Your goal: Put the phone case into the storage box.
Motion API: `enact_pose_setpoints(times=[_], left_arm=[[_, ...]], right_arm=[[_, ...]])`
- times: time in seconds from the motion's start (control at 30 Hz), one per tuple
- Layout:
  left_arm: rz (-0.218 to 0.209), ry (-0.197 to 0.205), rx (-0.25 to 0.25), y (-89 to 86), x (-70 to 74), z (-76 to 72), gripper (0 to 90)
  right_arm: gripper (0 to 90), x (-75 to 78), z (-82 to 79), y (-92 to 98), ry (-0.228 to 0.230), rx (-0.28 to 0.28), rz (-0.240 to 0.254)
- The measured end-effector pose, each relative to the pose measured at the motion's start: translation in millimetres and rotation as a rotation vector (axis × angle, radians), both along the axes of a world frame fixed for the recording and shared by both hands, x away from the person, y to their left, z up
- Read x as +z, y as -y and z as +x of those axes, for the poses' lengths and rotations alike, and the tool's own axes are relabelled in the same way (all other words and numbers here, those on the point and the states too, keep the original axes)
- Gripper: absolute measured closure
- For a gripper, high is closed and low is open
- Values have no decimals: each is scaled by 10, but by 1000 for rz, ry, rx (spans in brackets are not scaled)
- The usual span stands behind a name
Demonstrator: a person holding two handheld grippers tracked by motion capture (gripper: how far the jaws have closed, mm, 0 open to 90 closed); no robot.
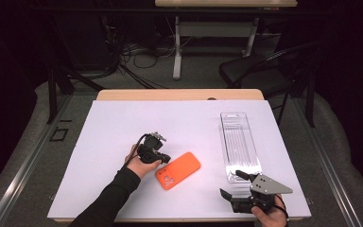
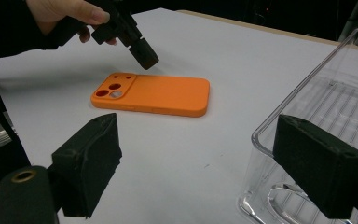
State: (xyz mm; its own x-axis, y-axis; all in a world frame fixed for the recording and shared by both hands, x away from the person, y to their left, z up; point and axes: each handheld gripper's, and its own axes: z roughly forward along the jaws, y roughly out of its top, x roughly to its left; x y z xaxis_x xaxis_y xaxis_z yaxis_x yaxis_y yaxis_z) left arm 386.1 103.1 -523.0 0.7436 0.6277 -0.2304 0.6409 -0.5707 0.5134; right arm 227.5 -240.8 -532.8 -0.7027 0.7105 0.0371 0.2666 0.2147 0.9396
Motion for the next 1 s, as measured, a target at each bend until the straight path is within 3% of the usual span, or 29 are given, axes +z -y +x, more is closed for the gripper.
enact_pose_setpoints(times=[0.13,0.53,0.63,0.9,1.0], left_arm=[[1,-4,-1,23,61,-39,723],[6,3,7,35,169,-105,580],[5,15,8,34,195,-118,559],[-2,-1,-2,53,274,-171,541],[21,2,-15,77,303,-198,541]], right_arm=[[142,-1,-1,2,-1,-3,0],[142,-3,2,3,-3,-4,0],[143,-3,2,4,-2,-5,0],[143,-4,1,4,-3,-5,0],[142,-3,0,3,-4,-5,-1]])
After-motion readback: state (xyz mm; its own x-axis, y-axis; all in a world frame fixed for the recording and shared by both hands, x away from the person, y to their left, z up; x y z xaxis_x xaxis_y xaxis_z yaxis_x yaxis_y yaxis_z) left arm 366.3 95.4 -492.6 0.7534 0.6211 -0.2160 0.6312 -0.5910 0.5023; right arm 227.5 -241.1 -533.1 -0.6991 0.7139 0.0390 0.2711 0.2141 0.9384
